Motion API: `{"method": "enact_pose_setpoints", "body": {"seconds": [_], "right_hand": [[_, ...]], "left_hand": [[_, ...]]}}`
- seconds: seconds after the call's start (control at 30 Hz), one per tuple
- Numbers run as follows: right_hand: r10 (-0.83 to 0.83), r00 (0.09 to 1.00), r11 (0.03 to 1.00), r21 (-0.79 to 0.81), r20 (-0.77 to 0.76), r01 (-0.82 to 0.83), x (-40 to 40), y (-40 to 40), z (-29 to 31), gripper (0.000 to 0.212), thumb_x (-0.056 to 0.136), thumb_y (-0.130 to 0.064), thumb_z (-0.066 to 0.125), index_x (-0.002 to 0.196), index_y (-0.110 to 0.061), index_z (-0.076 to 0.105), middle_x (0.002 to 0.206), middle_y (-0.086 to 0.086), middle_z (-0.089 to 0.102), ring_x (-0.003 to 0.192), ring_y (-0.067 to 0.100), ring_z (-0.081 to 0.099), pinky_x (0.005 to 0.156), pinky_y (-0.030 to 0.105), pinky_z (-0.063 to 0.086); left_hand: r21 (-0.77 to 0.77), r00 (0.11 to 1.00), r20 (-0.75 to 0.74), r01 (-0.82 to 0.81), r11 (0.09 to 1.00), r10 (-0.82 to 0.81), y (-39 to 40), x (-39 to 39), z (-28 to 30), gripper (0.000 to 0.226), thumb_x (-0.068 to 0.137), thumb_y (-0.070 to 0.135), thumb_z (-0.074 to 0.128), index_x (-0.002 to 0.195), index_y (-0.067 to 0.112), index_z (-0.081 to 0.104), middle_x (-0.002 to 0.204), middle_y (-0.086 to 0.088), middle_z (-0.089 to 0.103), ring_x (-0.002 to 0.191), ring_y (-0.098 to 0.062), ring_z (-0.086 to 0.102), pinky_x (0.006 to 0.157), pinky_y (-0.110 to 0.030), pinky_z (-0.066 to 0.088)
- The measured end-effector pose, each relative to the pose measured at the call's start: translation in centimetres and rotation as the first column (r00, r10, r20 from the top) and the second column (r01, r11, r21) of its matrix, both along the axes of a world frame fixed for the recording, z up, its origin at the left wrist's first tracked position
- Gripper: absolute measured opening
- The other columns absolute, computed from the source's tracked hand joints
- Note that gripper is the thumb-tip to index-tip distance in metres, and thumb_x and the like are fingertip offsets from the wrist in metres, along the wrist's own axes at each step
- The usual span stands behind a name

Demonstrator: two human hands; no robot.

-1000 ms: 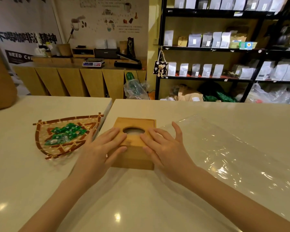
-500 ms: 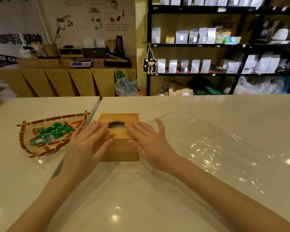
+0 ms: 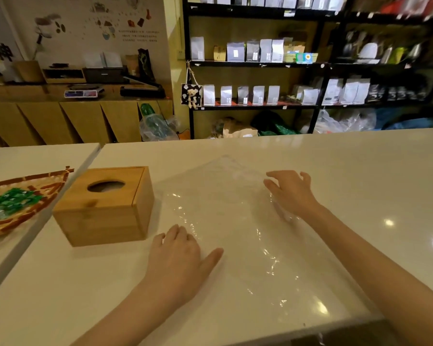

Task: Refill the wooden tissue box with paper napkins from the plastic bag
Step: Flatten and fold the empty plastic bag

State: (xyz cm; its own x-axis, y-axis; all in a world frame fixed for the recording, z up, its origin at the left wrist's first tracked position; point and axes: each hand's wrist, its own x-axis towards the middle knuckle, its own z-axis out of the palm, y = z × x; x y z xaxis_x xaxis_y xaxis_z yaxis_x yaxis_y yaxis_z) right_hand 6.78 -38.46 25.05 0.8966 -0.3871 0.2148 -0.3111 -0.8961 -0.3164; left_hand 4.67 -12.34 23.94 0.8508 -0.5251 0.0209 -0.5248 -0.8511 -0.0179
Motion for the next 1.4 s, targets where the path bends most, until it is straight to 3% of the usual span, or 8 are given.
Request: {"method": "enact_pose_setpoints", "body": {"seconds": [0.23, 0.57, 0.67, 0.77, 0.87, 1.0, 1.13, 1.4], "right_hand": [[-0.128, 0.961, 0.990, -0.091, -0.244, 0.109, 1.2, -3.5, -2.5, 0.058, 0.091, -0.054, 0.034, 0.120, -0.008, 0.053, 0.138, 0.011, 0.045, 0.134, 0.030, 0.029, 0.111, 0.052, 0.012], [-0.174, 0.980, 0.949, 0.284, 0.101, 0.140, 2.0, -3.6, -2.8, 0.039, 0.084, -0.030, 0.058, 0.119, -0.015, 0.051, 0.117, 0.004, 0.060, 0.118, 0.025, 0.048, 0.099, 0.040, 0.028], [-0.181, 0.967, 0.921, 0.376, 0.182, 0.102, 1.8, -3.6, -2.8, 0.031, 0.087, -0.020, 0.052, 0.118, -0.015, 0.048, 0.093, 0.003, 0.067, 0.099, 0.026, 0.058, 0.093, 0.037, 0.033], [-0.206, 0.940, 0.846, 0.532, 0.271, 0.032, 1.7, -4.0, -2.8, 0.038, 0.086, -0.016, 0.053, 0.122, -0.016, 0.044, 0.082, 0.004, 0.065, 0.080, 0.024, 0.059, 0.082, 0.034, 0.041], [-0.193, 0.912, 0.729, 0.675, 0.363, -0.115, 1.3, -4.5, -2.4, 0.041, 0.085, -0.009, 0.055, 0.123, -0.020, 0.045, 0.074, 0.005, 0.064, 0.070, 0.018, 0.059, 0.063, 0.023, 0.045], [-0.111, 0.912, 0.649, 0.724, 0.395, -0.234, 0.4, -4.9, -1.1, 0.032, 0.087, -0.008, 0.057, 0.116, -0.022, 0.055, 0.071, 0.004, 0.064, 0.064, 0.003, 0.063, 0.055, 0.009, 0.044], [-0.124, 0.914, 0.564, 0.785, 0.386, -0.255, -0.3, -5.2, -0.1, 0.024, 0.088, -0.005, 0.055, 0.108, -0.012, 0.065, 0.075, 0.002, 0.067, 0.067, 0.005, 0.064, 0.056, 0.003, 0.044], [-0.130, 0.924, 0.503, 0.827, 0.360, -0.251, -1.0, -5.4, 0.7, 0.019, 0.088, -0.010, 0.058, 0.098, -0.020, 0.070, 0.081, -0.004, 0.071, 0.081, 0.009, 0.063, 0.087, 0.030, 0.044]], "left_hand": [[-0.020, 0.990, -0.014, -0.144, 0.989, 0.144, -3.0, 3.8, -0.3, 0.065, 0.088, 0.060, 0.025, 0.107, 0.008, 0.060, 0.123, -0.008, 0.053, 0.126, -0.022, 0.036, 0.102, -0.037, 0.032], [-0.414, 0.971, -0.191, -0.215, 0.884, 0.146, -4.1, 7.0, -1.1, 0.042, 0.079, 0.047, 0.050, 0.102, 0.013, 0.055, 0.102, -0.006, 0.051, 0.116, -0.027, 0.046, 0.092, -0.038, 0.034], [-0.666, 0.940, -0.330, -0.297, 0.684, 0.088, -4.4, 6.5, -0.9, 0.057, 0.081, 0.037, 0.058, 0.132, 0.021, 0.041, 0.127, -0.010, 0.055, 0.117, -0.024, 0.050, 0.089, -0.030, 0.043], [-0.843, 0.889, -0.454, -0.407, 0.353, -0.060, -4.3, 6.4, -0.1, 0.057, 0.083, 0.023, 0.063, 0.132, 0.036, 0.037, 0.113, -0.004, 0.063, 0.097, -0.017, 0.060, 0.074, -0.024, 0.047], [-0.865, 0.862, -0.487, -0.454, 0.215, -0.140, -3.8, 7.1, 0.5, 0.051, 0.083, 0.012, 0.063, 0.129, 0.027, 0.047, 0.108, -0.008, 0.066, 0.090, -0.018, 0.063, 0.072, -0.023, 0.051], [-0.839, 0.819, -0.543, -0.520, 0.159, -0.187, -3.3, 7.6, 0.7, 0.042, 0.083, 0.002, 0.061, 0.124, 0.006, 0.055, 0.102, -0.008, 0.065, 0.076, -0.010, 0.058, 0.054, -0.004, 0.049], [-0.865, 0.859, -0.498, -0.481, 0.143, -0.121, -2.7, 8.0, 0.8, 0.042, 0.082, 0.003, 0.062, 0.123, 0.004, 0.056, 0.105, -0.009, 0.067, 0.087, -0.012, 0.062, 0.070, -0.011, 0.051], [-0.914, 0.916, -0.394, -0.382, 0.137, -0.072, -2.1, 8.4, 0.9, 0.039, 0.080, 0.012, 0.066, 0.118, 0.005, 0.060, 0.088, -0.003, 0.070, 0.089, -0.016, 0.064, 0.086, -0.027, 0.048]]}}
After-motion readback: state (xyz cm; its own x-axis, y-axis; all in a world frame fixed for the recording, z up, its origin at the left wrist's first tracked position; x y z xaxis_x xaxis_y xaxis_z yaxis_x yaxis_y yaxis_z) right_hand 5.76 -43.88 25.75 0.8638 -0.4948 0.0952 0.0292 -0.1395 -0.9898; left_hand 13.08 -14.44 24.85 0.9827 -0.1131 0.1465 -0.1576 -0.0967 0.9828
